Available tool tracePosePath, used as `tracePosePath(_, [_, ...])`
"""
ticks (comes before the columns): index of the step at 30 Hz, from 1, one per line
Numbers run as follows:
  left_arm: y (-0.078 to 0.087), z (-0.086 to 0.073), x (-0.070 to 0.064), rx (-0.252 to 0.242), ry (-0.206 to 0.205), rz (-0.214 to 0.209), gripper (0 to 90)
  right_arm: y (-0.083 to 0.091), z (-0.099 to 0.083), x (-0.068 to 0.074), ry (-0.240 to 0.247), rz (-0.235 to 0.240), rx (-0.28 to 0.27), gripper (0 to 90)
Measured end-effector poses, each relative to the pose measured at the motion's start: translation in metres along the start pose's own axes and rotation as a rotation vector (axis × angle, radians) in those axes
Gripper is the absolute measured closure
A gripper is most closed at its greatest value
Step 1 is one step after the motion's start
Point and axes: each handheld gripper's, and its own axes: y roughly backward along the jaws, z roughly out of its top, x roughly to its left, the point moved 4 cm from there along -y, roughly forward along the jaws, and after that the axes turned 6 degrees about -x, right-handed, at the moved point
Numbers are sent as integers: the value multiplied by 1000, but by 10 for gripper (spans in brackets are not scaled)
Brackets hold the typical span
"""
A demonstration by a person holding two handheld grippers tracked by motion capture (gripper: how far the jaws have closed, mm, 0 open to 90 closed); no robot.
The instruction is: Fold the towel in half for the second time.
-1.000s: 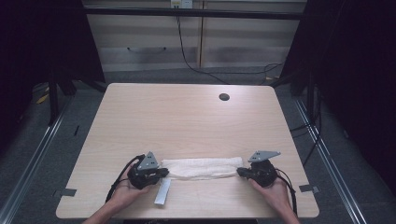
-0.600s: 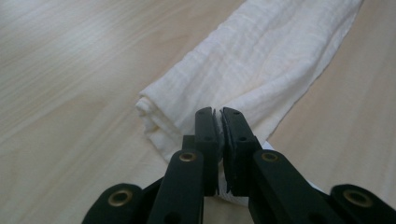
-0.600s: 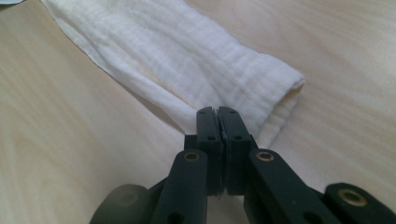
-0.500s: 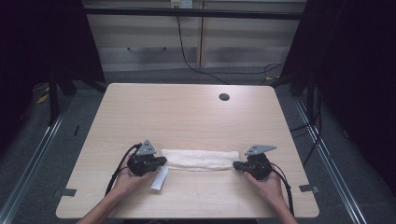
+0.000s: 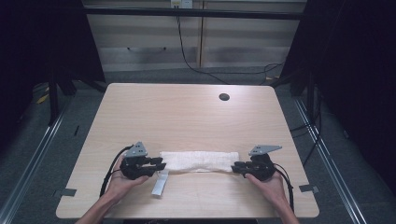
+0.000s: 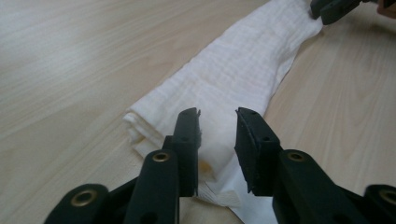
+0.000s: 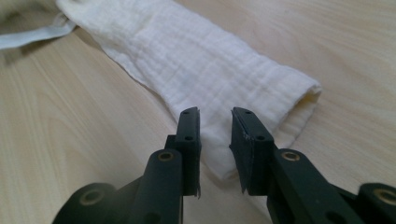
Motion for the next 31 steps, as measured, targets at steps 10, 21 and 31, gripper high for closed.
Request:
tracePosePath(10, [34,0,8,-10,89,75,384,41,10,6,8,-85,-132,544])
tracePosePath(21, [63,-12,18,-38,110,144,231,70,2,-8,-41,-164,-225,438])
tracePosePath(31, [63,-33,38,-2,171,219,163,70,-22,-33,-113,-260,-199,332])
